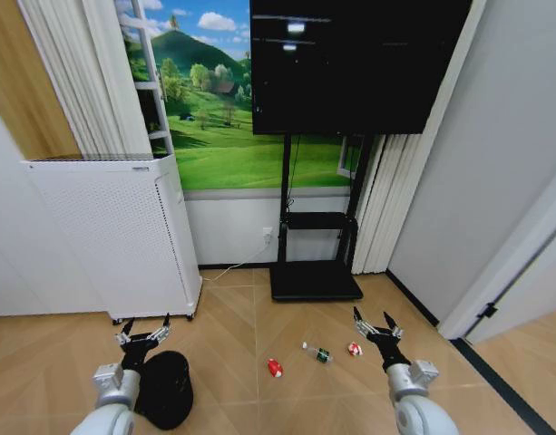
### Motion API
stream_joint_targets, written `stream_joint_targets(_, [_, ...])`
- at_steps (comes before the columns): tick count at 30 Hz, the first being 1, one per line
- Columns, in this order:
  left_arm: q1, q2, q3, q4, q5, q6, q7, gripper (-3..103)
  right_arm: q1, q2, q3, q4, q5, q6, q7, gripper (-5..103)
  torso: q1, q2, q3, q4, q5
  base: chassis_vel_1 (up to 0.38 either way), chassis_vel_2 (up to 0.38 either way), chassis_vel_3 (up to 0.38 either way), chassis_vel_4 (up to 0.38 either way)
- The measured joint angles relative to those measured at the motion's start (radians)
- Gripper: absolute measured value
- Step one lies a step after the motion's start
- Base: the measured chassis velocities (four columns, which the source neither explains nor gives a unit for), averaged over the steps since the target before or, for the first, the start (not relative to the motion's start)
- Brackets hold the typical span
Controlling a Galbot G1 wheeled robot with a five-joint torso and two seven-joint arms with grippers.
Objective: Pick up the trash bin and place the garbage on the floor into it.
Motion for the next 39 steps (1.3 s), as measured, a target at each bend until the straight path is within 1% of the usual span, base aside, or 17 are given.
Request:
stream_joint_targets(1, [0.0,0.0,0.0,0.001,0.001,0.0,-0.001,100,0.0,0.0,0.0,-0.001,0.0,0.008,0.0,100,0.0,0.0,0.0,-0.0005,-0.0009,-0.264,0.302,0.327,-0.276])
stream_joint_targets(3, [0.001,0.0,0.002,0.001,0.001,0.001,-0.003,100,0.0,0.0,0.0,-0.001,0.0,0.013,-0.002,100,0.0,0.0,0.0,-0.0004,-0.0013,-0.264,0.269,0.282,-0.276])
stream_joint_targets(4, [0.002,0.0,0.003,0.0,-0.001,0.005,-0.009,100,0.0,0.0,0.0,-0.002,0.0,0.017,-0.002,100,0.001,0.0,0.0,-0.0005,-0.0003,-0.188,0.236,0.083,-0.168])
stream_joint_targets(7, [0.002,0.0,0.004,-0.002,-0.003,0.01,-0.016,100,0.001,-0.001,0.0,-0.003,-0.001,0.021,-0.002,100,0.0,0.0,0.0,-0.0007,-0.0009,-0.141,0.191,0.043,-0.078])
stream_joint_targets(8, [0.003,0.0,0.005,-0.003,-0.004,0.015,-0.021,100,0.001,-0.001,0.0,-0.003,-0.002,0.023,-0.002,100,0.0,0.0,0.0,-0.0003,-0.0009,-0.023,0.067,0.023,-0.019])
stream_joint_targets(10, [0.005,0.0,0.005,-0.006,-0.007,0.022,-0.026,100,0.0,0.0,0.0,-0.004,-0.003,0.023,-0.003,100,0.0,0.0,0.0,0.0,-0.0005,0.0,0.0,0.0,0.0])
stream_joint_targets(12, [0.009,0.001,0.005,-0.013,-0.023,0.033,-0.029,100,-0.002,0.0,0.0,-0.004,-0.004,0.023,-0.003,100,-0.001,0.0,0.0,-0.0003,-0.0009,0.054,-0.075,-0.034,0.051])
stream_joint_targets(15, [0.01,-0.002,0.005,-0.019,-0.039,0.042,-0.034,100,-0.003,0.0,0.002,-0.004,-0.006,0.023,-0.003,100,-0.001,0.0,-0.001,-0.0006,-0.0006,0.084,-0.087,-0.053,0.064])
stream_joint_targets(17, [0.008,-0.003,0.005,-0.019,-0.045,0.042,-0.045,100,-0.004,0.0,0.002,-0.004,-0.007,0.023,-0.003,100,-0.001,0.0,-0.001,-0.0006,-0.0011,0.037,-0.071,-0.053,0.04])
stream_joint_targets(19, [0.002,-0.003,0.005,-0.012,-0.046,0.041,-0.06,100,-0.005,0.0,0.002,-0.003,-0.007,0.023,-0.003,100,-0.001,0.0,0.0,-0.0006,-0.0006,0.014,-0.009,-0.026,0.002])
stream_joint_targets(27, [0.001,-0.002,0.004,-0.007,-0.044,0.037,-0.067,100,-0.006,0.002,0.002,-0.001,-0.007,0.023,-0.004,100,-0.001,-0.002,-0.001,-0.0005,-0.0008,0.0,0.0,0.0,0.0])
stream_joint_targets(38, [0.0,-0.001,0.005,-0.005,-0.041,0.029,-0.066,100,-0.009,0.004,0.003,0.001,-0.008,0.023,-0.003,100,-0.018,-0.043,-0.026,-0.0005,-0.0008,0.0,0.0,0.0,0.0])
stream_joint_targets(39, [0.0,-0.001,0.005,-0.005,-0.04,0.027,-0.065,100,-0.01,0.004,0.004,0.002,-0.008,0.024,-0.003,100,-0.023,-0.053,-0.032,-0.0005,-0.0008,0.0,0.0,0.0,0.0])
